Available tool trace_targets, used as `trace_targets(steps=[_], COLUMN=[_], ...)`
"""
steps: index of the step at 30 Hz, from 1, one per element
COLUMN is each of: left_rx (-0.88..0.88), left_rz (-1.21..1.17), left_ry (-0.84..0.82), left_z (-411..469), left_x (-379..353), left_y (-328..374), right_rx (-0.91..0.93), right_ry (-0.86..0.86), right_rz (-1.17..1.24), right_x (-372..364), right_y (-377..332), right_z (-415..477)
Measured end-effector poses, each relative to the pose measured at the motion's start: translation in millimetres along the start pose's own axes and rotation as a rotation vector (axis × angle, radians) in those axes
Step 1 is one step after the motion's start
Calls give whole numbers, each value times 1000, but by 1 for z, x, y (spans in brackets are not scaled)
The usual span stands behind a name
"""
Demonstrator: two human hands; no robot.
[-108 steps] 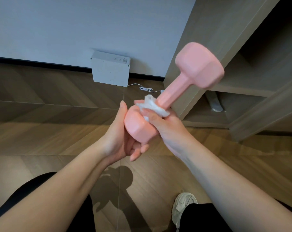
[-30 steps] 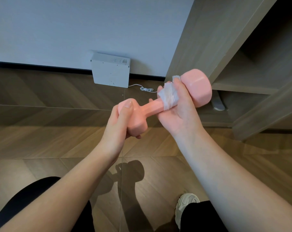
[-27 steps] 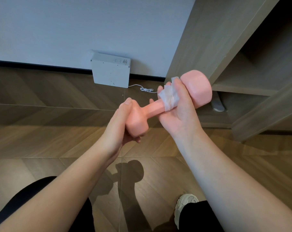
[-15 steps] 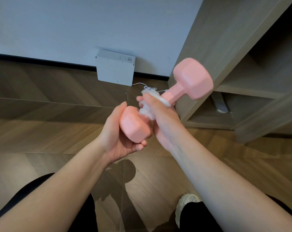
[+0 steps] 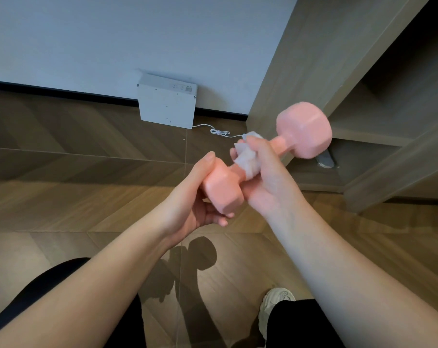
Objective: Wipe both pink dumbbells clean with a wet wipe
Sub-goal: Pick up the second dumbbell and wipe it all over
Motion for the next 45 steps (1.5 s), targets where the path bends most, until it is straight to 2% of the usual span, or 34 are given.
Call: trace_targets(steps=[2,5,11,14,18,23,28,34,40,42,45], left_rx=[12,16,-104,-143,-177,-123,-107,-151,-171,-175,-159], left_rz=[56,105,220,250,278,245,89,41,15,11,29], left_ry=[20,32,112,149,227,268,320,375,449,455,439], left_z=[-2,-4,-5,-5,-3,-7,-9,-10,-17,-18,-19], left_x=[3,4,-2,-5,-1,-2,1,9,35,42,47], left_y=[-1,-2,-4,-1,3,-4,-6,-2,6,5,5], right_rx=[-10,6,25,30,-65,-108,-126,-149,-191,-92,180], right_ry=[-14,70,72,59,-128,-186,-316,-268,-170,-111,38], right_rz=[99,187,153,-4,-385,-355,-642,-808,-829,-840,-798], right_x=[-1,4,-1,-4,-10,-2,3,20,41,46,54], right_y=[-8,-18,-16,-6,22,27,23,9,-15,-26,-49], right_z=[1,6,7,3,-12,-14,-21,-21,-24,-23,-20])
Point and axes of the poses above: each hand's wrist, its own z-axis towards the middle knuckle, its own x-axis out of the back of the hand, y = z × x, the point moved 3 cm from there along z, towards the middle knuckle, and after that the axes turned 9 degrees about -y, right-handed, at the moved point
